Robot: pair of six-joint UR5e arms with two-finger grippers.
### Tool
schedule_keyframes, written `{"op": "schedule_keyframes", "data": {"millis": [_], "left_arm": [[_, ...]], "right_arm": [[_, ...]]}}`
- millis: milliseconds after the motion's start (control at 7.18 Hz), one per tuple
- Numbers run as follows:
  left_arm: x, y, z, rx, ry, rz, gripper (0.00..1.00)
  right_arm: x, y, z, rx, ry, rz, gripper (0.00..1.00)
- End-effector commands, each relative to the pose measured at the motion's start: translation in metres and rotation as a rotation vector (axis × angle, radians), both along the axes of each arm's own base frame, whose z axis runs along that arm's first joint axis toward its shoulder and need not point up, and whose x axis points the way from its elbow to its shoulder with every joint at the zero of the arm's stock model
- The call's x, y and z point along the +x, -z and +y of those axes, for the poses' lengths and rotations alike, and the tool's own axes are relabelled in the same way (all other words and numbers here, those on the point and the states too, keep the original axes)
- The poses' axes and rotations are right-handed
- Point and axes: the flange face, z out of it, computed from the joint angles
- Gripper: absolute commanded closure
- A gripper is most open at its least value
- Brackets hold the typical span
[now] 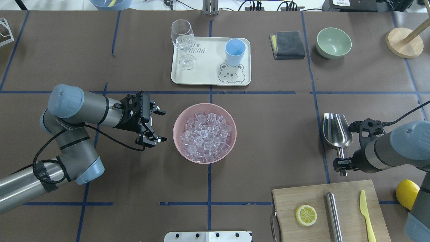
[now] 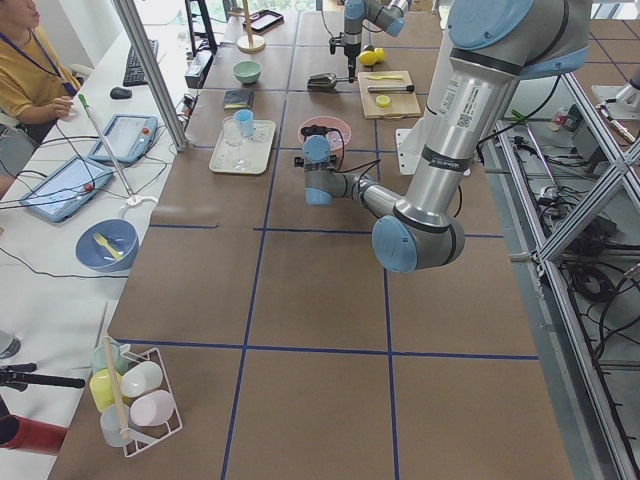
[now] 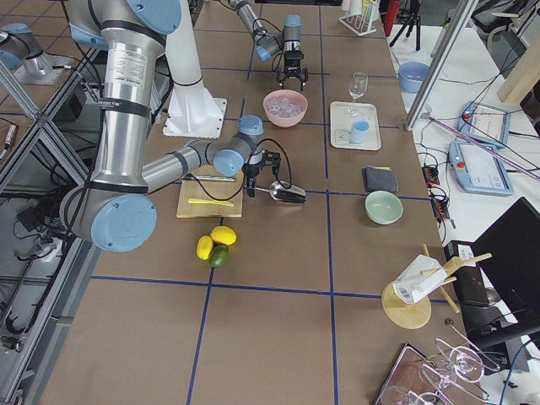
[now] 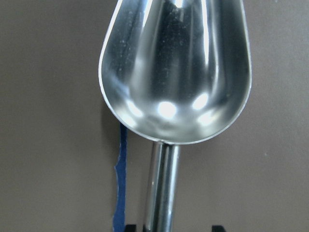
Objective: Put ice in cup with scoop
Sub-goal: 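Reach the right gripper to the silver scoop and grasp its handle, then lift the silver scoop off the table with the right gripper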
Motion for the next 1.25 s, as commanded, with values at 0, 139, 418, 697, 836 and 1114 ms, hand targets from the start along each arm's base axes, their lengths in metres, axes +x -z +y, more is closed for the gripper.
{"op": "schedule_keyframes", "data": {"millis": [0, 139, 418, 697, 836, 1114], "left_arm": [[0.000, 0.000, 0.000, 0.001, -0.001, 0.002, 0.01], [0.000, -0.001, 0.001, 0.000, -0.001, 0.001, 0.01], [0.000, -0.001, 0.002, 0.004, -0.002, 0.006, 0.01], [0.000, -0.001, 0.002, 0.004, -0.002, 0.006, 0.01], [0.000, -0.001, 0.002, 0.004, -0.002, 0.006, 0.01], [0.000, -0.001, 0.002, 0.004, -0.002, 0.006, 0.01]], "right_arm": [[-0.007, -0.001, 0.006, 0.005, 0.017, 0.005, 0.58], [-0.007, -0.001, 0.006, 0.006, 0.018, 0.005, 0.72], [-0.006, 0.002, 0.007, 0.014, 0.024, 0.000, 1.00], [-0.007, 0.024, -0.001, 0.048, 0.010, -0.037, 1.00], [0.002, 0.036, -0.006, 0.063, -0.007, -0.056, 1.00], [0.012, 0.046, -0.011, 0.284, 0.196, -0.065, 1.00]]}}
